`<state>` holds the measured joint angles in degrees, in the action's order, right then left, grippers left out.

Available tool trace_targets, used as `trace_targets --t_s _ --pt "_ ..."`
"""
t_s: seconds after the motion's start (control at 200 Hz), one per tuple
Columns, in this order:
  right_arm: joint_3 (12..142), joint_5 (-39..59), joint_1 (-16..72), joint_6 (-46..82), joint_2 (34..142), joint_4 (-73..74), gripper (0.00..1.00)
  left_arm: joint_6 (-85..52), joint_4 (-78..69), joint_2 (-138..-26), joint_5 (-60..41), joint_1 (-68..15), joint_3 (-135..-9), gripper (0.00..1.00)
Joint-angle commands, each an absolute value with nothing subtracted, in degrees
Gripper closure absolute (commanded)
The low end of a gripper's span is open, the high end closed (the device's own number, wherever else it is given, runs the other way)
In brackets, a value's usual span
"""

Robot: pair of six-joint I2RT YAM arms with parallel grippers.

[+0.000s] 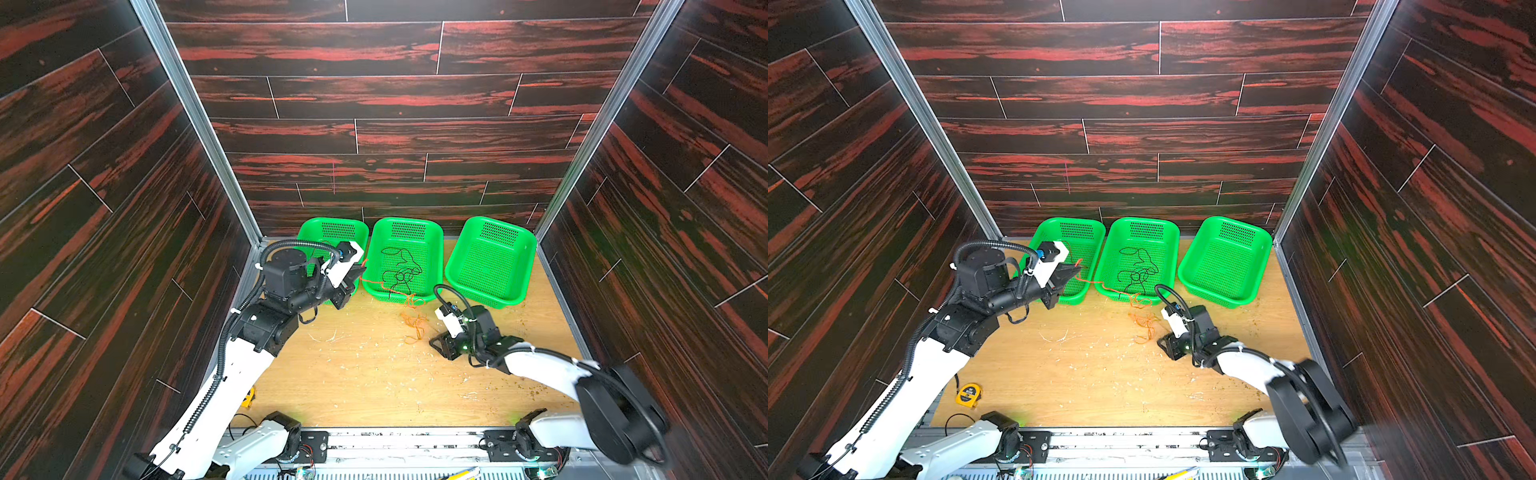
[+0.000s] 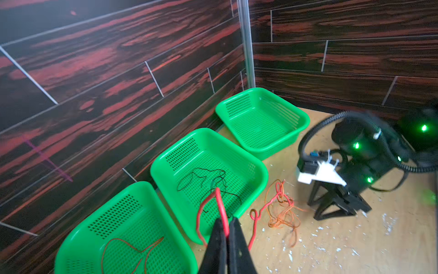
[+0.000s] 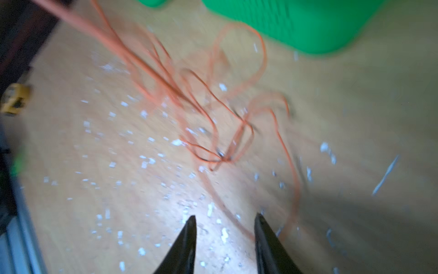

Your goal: Untangle the cables

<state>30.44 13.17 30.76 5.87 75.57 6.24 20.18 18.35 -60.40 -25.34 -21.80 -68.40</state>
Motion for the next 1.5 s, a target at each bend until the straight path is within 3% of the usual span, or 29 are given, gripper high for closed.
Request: trace_targets --t_s 0.0,0.301,0.586,0.701,0.852,1.147,1.498 --pt "32.44 15.21 30.94 1.65 71.36 5.17 0.56 21.35 17.04 -59.90 -27.71 -22.12 -67.85 1.00" --pt "33.46 21.49 30.99 0.61 76.02 14.90 0.47 18.88 13.55 -58.65 -28.74 -23.50 -68.38 1.00" --pt "34.87 17.08 31.08 3.34 81.47 24.53 0.48 18.07 13.23 -58.45 -28.39 -24.50 -68.29 1.00" --pt "34.23 20.44 31.15 2.84 81.97 28.04 0.61 17.33 12.95 -58.54 -28.09 -24.60 -68.25 1.00" --pt "32.02 21.79 32.30 2.14 80.65 30.31 1.00 16.97 12.87 -58.56 -24.55 -24.58 -69.25 1.00" --pt "27.34 12.15 32.26 12.10 78.34 23.72 1.00 18.89 16.79 -59.15 -19.86 -21.75 -74.02 1.00" --pt "27.38 8.31 29.74 22.78 82.59 16.58 1.00 21.39 19.15 -60.18 -18.05 -16.78 -80.27 1.00"
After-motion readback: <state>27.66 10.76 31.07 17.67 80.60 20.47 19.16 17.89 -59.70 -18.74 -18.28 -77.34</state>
